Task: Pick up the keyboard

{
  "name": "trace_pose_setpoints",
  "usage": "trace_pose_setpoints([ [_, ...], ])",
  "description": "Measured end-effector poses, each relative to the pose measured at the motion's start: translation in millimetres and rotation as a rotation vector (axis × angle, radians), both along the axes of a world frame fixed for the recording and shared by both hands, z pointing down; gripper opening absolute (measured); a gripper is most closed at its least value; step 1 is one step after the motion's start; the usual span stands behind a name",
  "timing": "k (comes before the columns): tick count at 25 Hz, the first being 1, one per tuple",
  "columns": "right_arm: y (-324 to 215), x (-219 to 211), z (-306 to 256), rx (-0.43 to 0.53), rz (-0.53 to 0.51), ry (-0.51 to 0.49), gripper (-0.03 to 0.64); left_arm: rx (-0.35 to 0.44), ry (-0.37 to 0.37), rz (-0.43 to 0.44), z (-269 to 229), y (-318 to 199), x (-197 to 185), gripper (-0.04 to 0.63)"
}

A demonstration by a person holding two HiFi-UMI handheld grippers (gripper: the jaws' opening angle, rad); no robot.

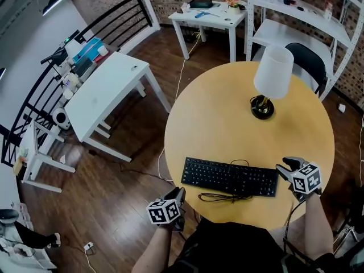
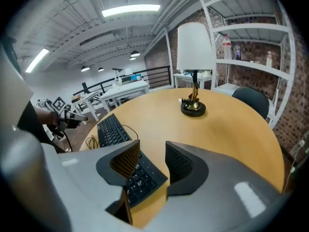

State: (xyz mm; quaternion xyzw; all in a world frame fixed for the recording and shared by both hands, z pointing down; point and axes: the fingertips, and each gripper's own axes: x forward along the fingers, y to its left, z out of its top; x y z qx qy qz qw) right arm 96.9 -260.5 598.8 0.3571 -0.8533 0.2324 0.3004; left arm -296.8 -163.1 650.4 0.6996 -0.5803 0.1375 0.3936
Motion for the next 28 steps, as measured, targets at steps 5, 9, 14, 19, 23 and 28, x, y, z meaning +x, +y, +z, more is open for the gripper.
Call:
trace_pose_setpoints([
  [5, 2, 7, 47, -0.137, 0.016, 0.021, 0.214, -0.042, 0.064, -0.049, 33, -13, -21, 0.107],
  [9, 3, 9, 79, -0.224, 0.023, 0.029, 0.265, -0.062, 0.076, -0.051, 51, -22, -29, 0.119],
  [14, 4, -1, 110, -0.281, 0.051, 0.014, 0.302, -0.085, 0.075, -0.034, 69, -24, -50, 0.147],
  [19, 12, -10, 129, -0.351, 0.054, 0.000, 0.310, -0.114, 0.127, -0.052, 68, -20, -66, 0.170],
  [23, 14, 0, 128, -0.353, 0.073, -0.029, 0.307, -0.127, 0.167, -0.042, 73, -26, -59, 0.187],
  [28, 25, 9, 116, -0.380, 0.089, -0.089, 0.281, -0.142, 0.195, -0.016, 81, -28, -44, 0.195],
])
